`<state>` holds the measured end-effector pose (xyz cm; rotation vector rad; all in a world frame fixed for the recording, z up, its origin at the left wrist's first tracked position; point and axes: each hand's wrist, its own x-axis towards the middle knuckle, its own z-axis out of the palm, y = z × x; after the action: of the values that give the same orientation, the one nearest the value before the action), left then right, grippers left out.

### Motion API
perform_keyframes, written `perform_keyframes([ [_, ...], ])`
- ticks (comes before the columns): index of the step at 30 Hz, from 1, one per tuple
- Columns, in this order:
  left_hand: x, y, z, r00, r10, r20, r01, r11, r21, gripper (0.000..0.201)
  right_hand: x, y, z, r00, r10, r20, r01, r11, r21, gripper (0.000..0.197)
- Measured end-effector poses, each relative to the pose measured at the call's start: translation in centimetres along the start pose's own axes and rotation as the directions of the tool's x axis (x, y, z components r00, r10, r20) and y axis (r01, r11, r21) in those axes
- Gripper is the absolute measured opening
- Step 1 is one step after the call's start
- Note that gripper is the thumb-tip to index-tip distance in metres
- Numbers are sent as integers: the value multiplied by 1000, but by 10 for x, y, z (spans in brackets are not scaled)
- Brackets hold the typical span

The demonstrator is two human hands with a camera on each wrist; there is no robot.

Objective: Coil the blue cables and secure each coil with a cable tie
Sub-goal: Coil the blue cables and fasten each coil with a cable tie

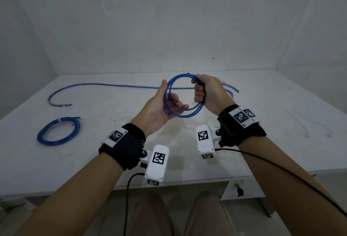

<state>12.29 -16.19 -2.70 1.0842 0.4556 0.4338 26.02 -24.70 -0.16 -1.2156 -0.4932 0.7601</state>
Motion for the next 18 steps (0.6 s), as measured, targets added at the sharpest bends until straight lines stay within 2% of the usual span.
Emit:
perform_keyframes([
  [3,0,1,15,991,59,-117,-80,980,-182,51,0,4,3,1000,12,28,-13,1000,18,33],
  [7,8,9,23,963,86,-257,-172,926,-335,53,-2,2,3,993,-21,114,16,999,47,37],
  [11,16,19,20,931,108,-350,-270,848,-455,52,0,2,1,999,18,50,-18,1000,15,43],
  [13,18,22,21,917,113,-383,-307,811,-497,51,-4,7,5,997,48,59,-51,998,37,47],
  [16,18,22,26,907,101,-408,-319,797,-513,51,-11,13,18,991,41,127,-67,976,209,47],
  [18,17,18,27,915,96,-391,-302,806,-509,51,-12,11,25,993,7,115,-44,944,326,46],
])
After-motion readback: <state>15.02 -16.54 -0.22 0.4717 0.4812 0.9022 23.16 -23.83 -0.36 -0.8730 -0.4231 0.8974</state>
